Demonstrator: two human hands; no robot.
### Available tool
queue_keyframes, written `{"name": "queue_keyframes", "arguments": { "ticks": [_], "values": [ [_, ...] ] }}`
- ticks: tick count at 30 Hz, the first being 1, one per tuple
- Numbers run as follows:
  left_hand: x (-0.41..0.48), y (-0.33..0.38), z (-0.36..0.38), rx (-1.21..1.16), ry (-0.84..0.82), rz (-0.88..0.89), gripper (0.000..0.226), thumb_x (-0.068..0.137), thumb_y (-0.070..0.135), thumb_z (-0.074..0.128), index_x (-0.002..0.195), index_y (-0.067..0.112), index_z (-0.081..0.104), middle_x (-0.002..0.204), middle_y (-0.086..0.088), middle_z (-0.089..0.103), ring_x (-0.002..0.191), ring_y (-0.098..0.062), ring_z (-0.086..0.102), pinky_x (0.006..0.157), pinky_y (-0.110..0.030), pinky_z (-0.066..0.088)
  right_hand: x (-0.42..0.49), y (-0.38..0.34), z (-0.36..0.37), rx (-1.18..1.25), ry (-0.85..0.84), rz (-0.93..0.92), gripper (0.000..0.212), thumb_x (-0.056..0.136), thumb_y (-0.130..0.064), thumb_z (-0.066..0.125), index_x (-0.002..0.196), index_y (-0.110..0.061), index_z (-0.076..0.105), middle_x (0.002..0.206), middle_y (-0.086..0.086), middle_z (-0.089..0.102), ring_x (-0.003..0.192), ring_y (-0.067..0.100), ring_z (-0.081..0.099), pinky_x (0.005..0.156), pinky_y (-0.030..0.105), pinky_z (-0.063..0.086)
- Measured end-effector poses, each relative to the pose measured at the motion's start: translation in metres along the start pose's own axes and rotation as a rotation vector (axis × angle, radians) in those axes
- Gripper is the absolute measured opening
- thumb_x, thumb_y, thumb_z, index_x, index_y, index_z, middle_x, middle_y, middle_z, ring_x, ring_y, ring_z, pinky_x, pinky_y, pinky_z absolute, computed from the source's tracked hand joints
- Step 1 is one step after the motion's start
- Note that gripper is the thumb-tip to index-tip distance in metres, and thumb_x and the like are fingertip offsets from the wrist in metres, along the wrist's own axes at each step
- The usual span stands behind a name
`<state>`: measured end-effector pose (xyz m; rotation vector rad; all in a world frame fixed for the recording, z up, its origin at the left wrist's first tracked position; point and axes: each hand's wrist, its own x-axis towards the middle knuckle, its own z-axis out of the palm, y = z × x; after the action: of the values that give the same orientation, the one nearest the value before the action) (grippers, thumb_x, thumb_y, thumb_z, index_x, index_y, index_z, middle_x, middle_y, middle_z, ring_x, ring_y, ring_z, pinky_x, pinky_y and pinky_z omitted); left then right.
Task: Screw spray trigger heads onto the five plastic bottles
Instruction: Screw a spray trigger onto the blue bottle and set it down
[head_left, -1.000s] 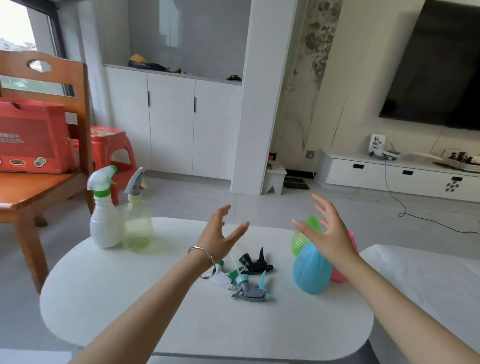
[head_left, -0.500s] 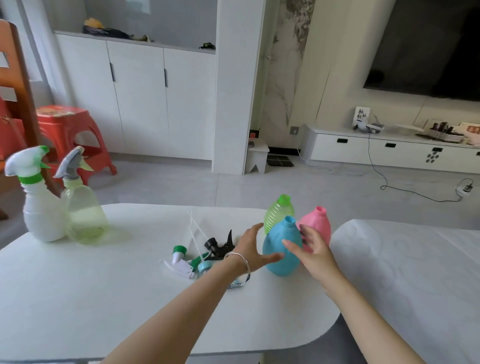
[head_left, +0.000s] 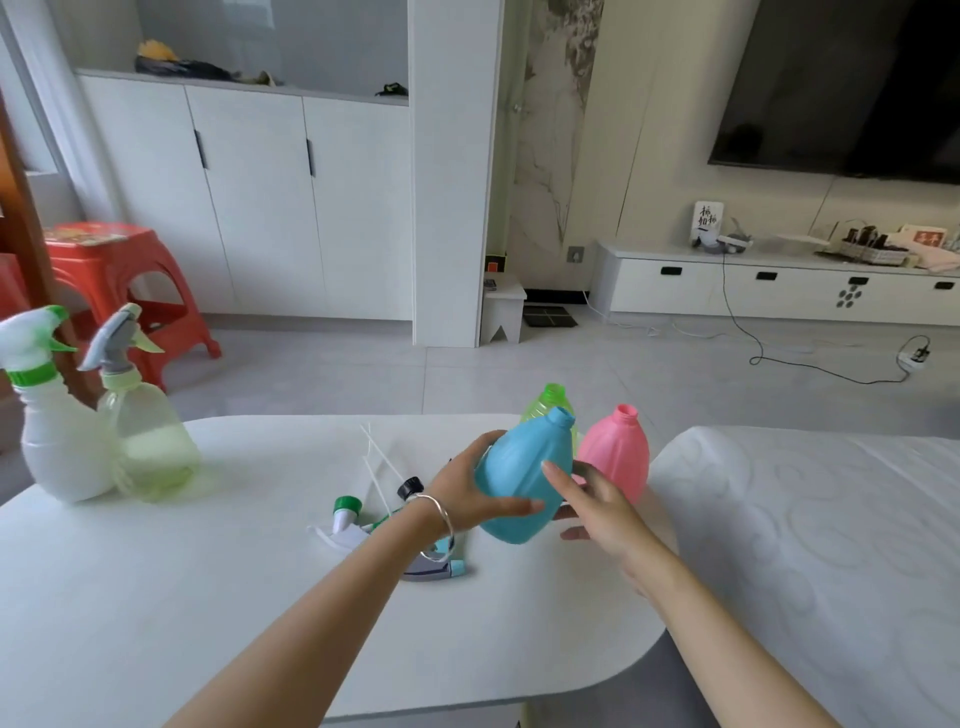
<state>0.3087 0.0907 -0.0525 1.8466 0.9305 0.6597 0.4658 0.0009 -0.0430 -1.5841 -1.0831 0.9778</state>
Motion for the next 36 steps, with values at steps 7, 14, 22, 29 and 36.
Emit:
{"name": "queue_keyframes", "arguments": {
  "ticks": [7,14,22,29,36],
  "values": [
    [-0.046,0.001,-0.061,-0.038,-0.055,-0.013,0.099,0.049,0.042,0.086,0.135,0.035,0.039,0.122,0.007,0.06,0.107,-0.013,0.062,0.09,-0.036,0.055,-0.013,-0.032,0.043,0.083,-0.22,-0.004,0.075,0.058,-0.065,0.068,0.124,-0.034,0.049,0.122,0.0,0.062,0.102,0.017,0.066,0.076,0.032,0.058],
    [-0.087,-0.024,-0.104,-0.102,0.109,-0.126,0.085,0.043,0.057,0.082,0.117,0.029,0.051,0.103,0.008,0.067,0.086,-0.004,0.068,0.068,-0.02,0.055,-0.011,-0.043,0.094,0.141,-0.328,-0.008,0.064,0.064,-0.065,0.062,0.114,-0.026,0.059,0.102,-0.001,0.072,0.088,0.015,0.071,0.077,0.031,0.056],
    [-0.119,-0.063,-0.15,-0.374,0.27,-0.179,0.08,0.042,0.045,0.084,0.114,0.027,0.054,0.108,-0.005,0.066,0.085,-0.012,0.071,0.064,-0.026,0.058,0.009,-0.011,0.115,-0.172,-0.214,-0.181,0.046,0.072,-0.022,0.08,0.112,-0.023,0.059,0.107,-0.002,0.064,0.096,0.012,0.061,0.082,0.013,0.045],
    [-0.139,-0.088,-0.16,-0.485,0.336,-0.244,0.084,0.046,0.051,0.079,0.121,0.026,0.051,0.118,-0.003,0.063,0.102,-0.016,0.067,0.073,-0.031,0.058,0.014,0.021,0.116,-0.736,-0.285,-0.297,0.06,0.068,-0.032,0.079,0.123,-0.033,0.054,0.111,-0.01,0.066,0.106,0.012,0.051,0.096,0.026,0.037],
    [-0.142,-0.093,-0.169,-0.54,0.34,-0.262,0.09,0.048,0.051,0.078,0.127,0.022,0.047,0.121,-0.004,0.063,0.107,-0.02,0.065,0.083,-0.037,0.056,0.009,0.018,0.123,-0.68,-0.267,-0.374,0.051,0.073,-0.03,0.076,0.119,-0.033,0.056,0.09,-0.024,0.058,0.1,0.011,0.053,0.09,0.023,0.037]
  ]
}}
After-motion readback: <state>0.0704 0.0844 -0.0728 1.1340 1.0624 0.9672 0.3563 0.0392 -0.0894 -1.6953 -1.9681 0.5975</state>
